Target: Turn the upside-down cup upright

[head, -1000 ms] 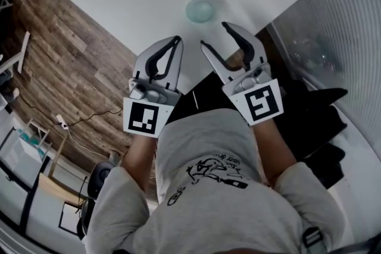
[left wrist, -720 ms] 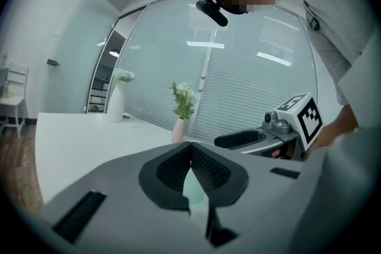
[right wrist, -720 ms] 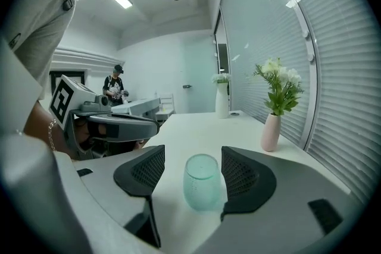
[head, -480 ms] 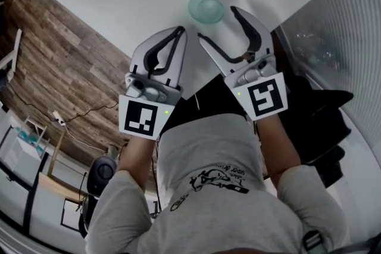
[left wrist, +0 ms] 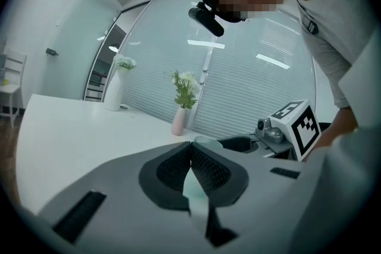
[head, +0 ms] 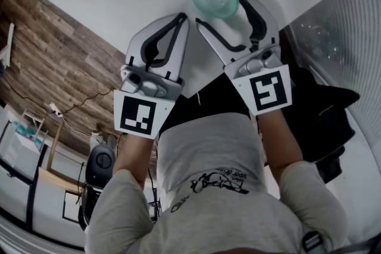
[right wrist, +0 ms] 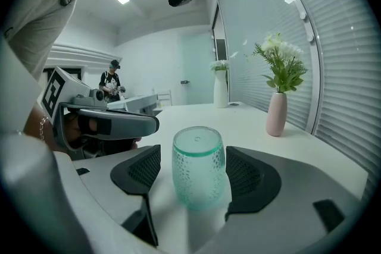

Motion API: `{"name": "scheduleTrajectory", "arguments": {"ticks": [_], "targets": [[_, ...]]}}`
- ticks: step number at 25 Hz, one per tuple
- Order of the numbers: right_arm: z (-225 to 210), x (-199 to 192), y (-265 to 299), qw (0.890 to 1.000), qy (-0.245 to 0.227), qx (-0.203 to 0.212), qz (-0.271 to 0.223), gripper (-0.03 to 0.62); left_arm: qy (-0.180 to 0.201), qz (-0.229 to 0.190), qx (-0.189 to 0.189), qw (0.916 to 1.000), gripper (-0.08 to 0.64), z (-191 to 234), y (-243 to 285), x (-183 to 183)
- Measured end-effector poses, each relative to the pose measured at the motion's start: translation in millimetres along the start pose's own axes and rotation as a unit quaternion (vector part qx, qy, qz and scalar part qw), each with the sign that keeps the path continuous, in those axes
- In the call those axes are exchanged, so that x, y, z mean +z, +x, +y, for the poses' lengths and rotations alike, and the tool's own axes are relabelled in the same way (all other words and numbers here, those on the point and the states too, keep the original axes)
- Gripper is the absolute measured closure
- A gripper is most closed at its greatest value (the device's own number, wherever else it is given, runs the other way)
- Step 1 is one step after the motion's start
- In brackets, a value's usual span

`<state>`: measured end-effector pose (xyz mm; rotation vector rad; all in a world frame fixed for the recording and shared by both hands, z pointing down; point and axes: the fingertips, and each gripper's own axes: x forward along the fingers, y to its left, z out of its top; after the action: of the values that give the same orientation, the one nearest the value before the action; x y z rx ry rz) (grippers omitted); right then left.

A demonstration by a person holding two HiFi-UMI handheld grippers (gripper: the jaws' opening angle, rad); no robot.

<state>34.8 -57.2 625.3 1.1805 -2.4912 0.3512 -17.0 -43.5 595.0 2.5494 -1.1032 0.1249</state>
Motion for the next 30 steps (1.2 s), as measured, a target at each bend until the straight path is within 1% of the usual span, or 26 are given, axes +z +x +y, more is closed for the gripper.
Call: {"name": "scheduleTrajectory", "arguments": {"ticks": [5,14,20,24,30], "targets": [[-4,-2,4,1.0,0.003,-0.005,-0.009,0.253,-0.002,0.002,0.002,1.0,0.555,1,3,-5],[-7,-14,14,1.0,0.006,-0.007,-0.006,0.255,-0.008,0.004,0.002,1.0,0.555,3,7,-16],[-7,-13,10,1.0,-0.001,-0.009,-0.012,0.267,-0.006,0.007,0.006,0.9999,0.555,2,7,-14],[-8,-13,7,1.0,0.001,-0.009,-0.013,0.267,-0.003,0.001,0.01,0.9999,0.555,1,7,-9],[-11,-2,5,1.0,0.0,-0.012,-0.023,0.267,0.009,0.004,0.011,0.9999,0.557,0,6,0]]}}
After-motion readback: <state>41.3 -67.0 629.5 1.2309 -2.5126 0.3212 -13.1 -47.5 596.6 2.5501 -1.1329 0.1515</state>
